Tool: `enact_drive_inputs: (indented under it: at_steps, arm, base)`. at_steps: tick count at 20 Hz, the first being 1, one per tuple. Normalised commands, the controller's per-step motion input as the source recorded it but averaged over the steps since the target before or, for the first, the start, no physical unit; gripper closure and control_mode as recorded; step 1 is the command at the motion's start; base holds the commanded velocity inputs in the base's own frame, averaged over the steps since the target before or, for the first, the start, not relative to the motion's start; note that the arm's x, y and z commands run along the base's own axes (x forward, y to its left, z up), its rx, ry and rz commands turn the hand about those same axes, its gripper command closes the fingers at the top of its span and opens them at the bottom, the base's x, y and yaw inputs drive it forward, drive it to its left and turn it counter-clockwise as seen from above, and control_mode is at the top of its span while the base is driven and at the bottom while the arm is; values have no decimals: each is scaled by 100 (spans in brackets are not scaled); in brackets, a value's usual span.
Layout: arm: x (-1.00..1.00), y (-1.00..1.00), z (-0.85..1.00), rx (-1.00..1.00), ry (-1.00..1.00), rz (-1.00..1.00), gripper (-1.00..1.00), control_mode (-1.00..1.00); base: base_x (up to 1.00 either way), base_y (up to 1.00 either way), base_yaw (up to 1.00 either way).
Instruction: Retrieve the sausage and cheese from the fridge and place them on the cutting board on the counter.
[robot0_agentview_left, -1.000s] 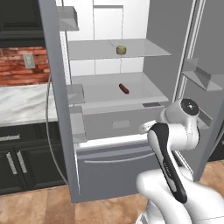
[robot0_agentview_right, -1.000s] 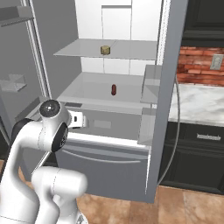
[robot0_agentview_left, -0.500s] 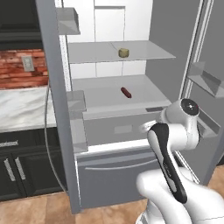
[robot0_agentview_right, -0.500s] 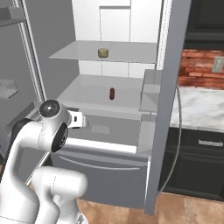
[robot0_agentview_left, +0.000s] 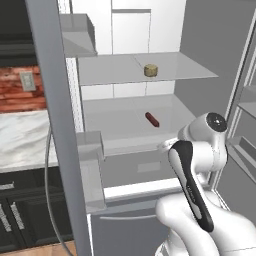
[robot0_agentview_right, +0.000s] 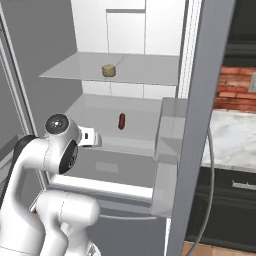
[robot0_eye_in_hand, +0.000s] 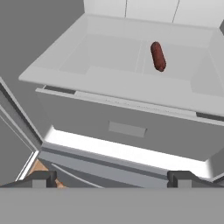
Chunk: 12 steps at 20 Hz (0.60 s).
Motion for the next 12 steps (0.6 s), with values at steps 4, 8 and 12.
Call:
enact_drive_inputs:
  at_steps: [4,8,12]
  arm:
    - [0,0,0,0,0,0,-100,100]
    - [0,0,0,0,0,0,-100,100]
    - [0,0,0,0,0,0,-100,100]
  base:
    - [24,-1,0]
    - [2,0,0]
    - [0,0,0]
